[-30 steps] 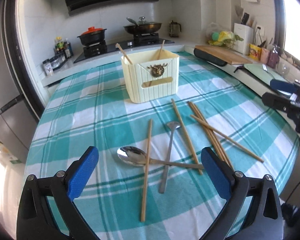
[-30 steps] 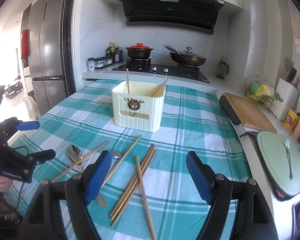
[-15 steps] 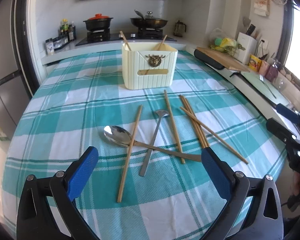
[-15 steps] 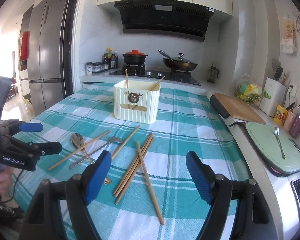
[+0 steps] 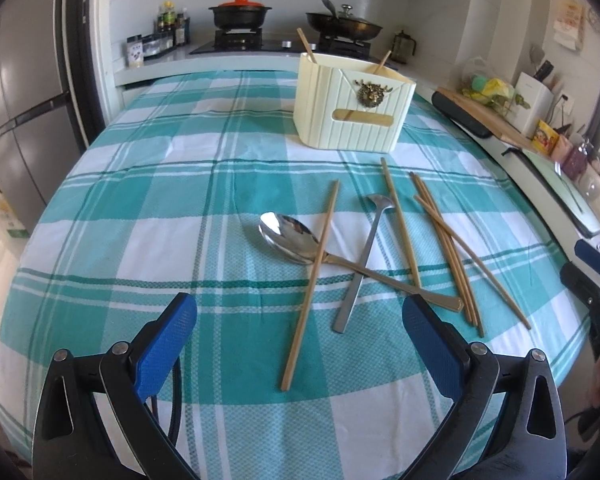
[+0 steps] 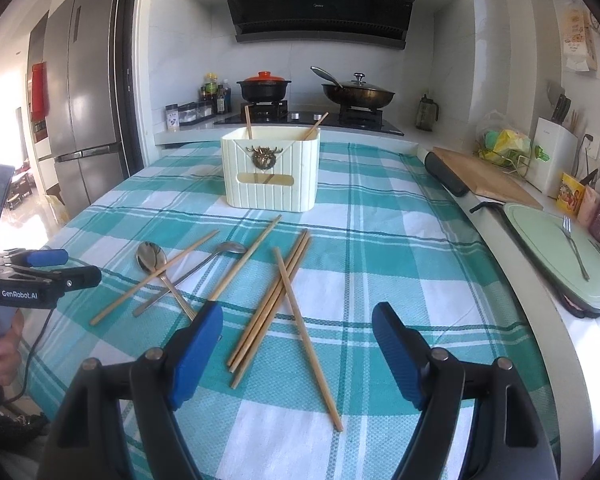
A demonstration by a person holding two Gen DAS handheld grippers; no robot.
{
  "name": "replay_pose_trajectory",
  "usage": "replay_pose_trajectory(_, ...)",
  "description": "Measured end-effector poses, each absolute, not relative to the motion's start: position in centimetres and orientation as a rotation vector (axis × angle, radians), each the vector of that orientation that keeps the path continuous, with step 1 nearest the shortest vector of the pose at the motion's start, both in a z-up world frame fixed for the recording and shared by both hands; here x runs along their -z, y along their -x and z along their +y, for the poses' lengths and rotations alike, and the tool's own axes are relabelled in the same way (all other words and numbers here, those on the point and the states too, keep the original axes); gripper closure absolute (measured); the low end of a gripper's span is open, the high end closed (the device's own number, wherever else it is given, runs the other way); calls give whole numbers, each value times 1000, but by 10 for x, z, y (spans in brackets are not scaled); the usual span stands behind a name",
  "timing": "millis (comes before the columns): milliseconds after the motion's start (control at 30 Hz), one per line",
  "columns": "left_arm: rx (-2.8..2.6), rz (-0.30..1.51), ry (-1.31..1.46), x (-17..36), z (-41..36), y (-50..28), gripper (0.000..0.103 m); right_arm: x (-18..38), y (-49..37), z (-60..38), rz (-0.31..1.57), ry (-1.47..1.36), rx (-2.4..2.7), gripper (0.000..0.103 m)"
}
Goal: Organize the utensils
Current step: 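Withdraw both tools from the caddy back over the utensils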
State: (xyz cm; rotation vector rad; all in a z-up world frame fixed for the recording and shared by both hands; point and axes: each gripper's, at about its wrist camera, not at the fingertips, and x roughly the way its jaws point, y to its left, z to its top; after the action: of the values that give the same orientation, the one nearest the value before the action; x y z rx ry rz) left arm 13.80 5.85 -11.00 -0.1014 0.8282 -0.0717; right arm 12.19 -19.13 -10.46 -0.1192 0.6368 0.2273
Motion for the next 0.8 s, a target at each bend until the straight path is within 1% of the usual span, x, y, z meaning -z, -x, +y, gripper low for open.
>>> replay_pose_trajectory(533,80,849,78,117,61,-142,1,122,-139,-209,736,98,-196,24)
replay_pose_trajectory(800,144,868,55,117,60,-161,1,131,-144,-209,786,107,-227,24)
